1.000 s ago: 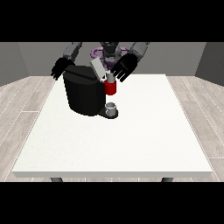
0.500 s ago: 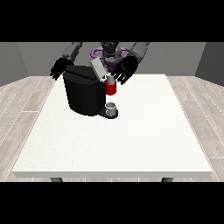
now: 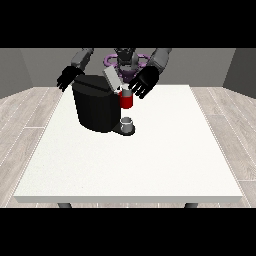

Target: Insert the coffee pod into the coffee machine and close the lid

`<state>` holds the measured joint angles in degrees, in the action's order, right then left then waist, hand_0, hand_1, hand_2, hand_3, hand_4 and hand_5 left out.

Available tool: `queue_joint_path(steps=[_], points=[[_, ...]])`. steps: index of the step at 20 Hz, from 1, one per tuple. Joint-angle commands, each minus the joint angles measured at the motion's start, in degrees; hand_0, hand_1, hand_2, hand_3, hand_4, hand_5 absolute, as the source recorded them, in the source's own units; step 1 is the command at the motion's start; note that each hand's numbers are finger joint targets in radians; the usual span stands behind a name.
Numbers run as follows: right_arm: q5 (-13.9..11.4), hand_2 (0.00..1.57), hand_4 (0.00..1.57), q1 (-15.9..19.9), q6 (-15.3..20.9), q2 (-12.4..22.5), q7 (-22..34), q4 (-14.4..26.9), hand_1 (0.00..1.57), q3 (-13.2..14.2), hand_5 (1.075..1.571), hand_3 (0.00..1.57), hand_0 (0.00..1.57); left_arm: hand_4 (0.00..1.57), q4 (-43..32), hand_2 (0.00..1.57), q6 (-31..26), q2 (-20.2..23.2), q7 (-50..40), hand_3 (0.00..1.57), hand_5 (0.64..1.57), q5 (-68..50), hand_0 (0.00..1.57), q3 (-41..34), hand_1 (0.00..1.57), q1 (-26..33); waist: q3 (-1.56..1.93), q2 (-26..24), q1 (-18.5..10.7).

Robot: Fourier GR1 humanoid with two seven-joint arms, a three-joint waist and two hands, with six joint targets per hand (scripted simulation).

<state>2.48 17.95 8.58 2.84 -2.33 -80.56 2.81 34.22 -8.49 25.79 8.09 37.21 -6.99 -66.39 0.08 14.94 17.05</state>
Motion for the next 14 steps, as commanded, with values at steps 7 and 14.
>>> queue_joint_path(steps=[7, 14], points=[[-2.3, 0.0, 0.4, 1.6, 3.4, -1.6, 2.8, -0.5, 0.0, -1.5, 1.571, 0.0, 0.0, 0.39, -0.2, 1.11, 0.7, -0.8, -0.6, 0.94, 1.571, 2.4, 1.06, 1.4, 1.06, -1.4, -0.08, 0.5, -0.2], [-0.1, 0.0, 0.43, 1.5, 2.3, -0.7, 1.7, 0.1, 0.0, 0.8, 1.571, 0.0, 0.0, 0.37, 0.5, 1.12, 2.4, -2.8, 0.0, 0.93, 1.571, 3.1, 1.07, 1.8, 1.07, 0.6, -0.07, -0.5, -1.0]])
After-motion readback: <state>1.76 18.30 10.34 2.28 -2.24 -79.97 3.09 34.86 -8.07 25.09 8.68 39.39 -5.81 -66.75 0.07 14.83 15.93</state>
